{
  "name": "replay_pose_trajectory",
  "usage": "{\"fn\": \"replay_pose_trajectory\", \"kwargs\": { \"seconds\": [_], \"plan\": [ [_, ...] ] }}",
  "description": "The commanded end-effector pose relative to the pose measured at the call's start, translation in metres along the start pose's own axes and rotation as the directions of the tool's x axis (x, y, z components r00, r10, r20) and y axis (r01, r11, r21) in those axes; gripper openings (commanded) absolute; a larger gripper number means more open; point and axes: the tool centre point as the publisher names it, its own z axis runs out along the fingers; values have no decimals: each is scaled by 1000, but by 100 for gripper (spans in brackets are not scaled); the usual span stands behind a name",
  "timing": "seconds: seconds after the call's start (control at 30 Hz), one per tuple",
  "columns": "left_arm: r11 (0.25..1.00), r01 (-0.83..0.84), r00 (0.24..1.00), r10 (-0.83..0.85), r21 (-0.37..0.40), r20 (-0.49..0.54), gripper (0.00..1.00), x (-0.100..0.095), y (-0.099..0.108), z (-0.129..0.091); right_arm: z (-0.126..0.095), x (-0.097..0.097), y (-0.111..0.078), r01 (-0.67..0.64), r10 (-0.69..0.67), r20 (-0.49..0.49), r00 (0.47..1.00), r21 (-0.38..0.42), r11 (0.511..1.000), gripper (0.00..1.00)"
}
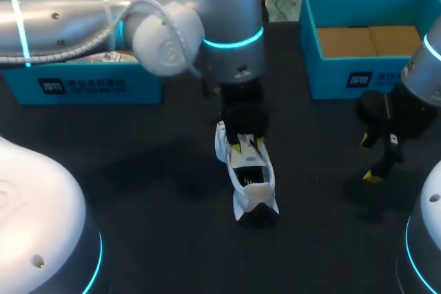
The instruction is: Take the shoe out of the shoebox, open the shoe tongue, remove and reinsert the insole, then place the shoe into the shoebox
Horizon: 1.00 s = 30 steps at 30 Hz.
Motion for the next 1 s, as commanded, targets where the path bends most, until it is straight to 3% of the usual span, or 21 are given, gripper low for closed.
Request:
{"fn": "replay_pose_trajectory", "kwargs": {
  "seconds": [0.03,0.43,0.53,0.6,0.67,0.7,0.73,1.0],
  "plan": [
    [996,71,997,-73,-49,-28,100,17,-10,-32,0,1,0,0,0,3,1000,1,1000,100],
    [996,71,997,-73,-49,-28,100,17,-10,-32,0,1,0,0,0,3,1000,1,1000,100],
    [976,213,976,-215,-41,-46,100,22,-22,-35,0,1,0,0,0,3,1000,1,1000,100],
    [935,351,930,-354,-48,-99,100,23,-33,-39,0,1,0,0,0,3,1000,1,1000,100],
    [813,574,802,-582,-96,-134,100,23,-40,-43,0,1,0,0,0,3,1000,1,1000,100],
    [687,700,691,-721,-195,-60,100,25,-43,-44,0,1,0,0,0,3,1000,1,1000,100],
    [556,784,597,-798,-275,86,100,29,-47,-47,0,1,0,0,0,3,1000,1,1000,100],
    [556,784,597,-798,-275,86,100,29,-47,-47,0,1,0,0,0,3,1000,1,1000,100]
  ]
}}
